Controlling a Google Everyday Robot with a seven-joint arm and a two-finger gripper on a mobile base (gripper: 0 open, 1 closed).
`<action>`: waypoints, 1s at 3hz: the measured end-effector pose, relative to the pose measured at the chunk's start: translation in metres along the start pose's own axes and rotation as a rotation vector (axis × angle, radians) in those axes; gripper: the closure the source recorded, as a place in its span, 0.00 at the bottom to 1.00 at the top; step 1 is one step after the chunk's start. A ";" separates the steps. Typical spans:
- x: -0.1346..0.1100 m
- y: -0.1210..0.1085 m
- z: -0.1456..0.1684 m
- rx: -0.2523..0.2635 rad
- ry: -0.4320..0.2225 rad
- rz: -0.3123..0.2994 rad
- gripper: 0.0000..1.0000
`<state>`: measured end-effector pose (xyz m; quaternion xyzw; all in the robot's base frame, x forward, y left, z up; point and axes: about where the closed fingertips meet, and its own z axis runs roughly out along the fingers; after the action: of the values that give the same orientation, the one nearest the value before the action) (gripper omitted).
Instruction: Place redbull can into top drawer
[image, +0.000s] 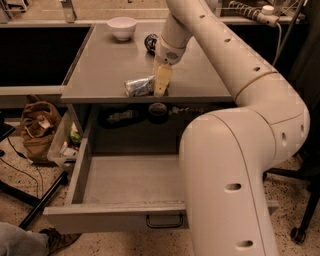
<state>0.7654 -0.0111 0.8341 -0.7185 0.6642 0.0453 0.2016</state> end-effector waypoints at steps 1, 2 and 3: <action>-0.001 0.003 -0.001 0.000 0.000 0.000 1.00; -0.002 0.005 -0.002 0.000 0.000 0.000 1.00; -0.008 0.022 -0.009 0.008 -0.096 0.044 1.00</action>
Offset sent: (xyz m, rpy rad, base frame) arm -0.0773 -0.0434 0.0203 0.0738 -0.0110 -0.1888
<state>0.7413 -0.0079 0.8398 -0.6999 0.6695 0.0817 0.2350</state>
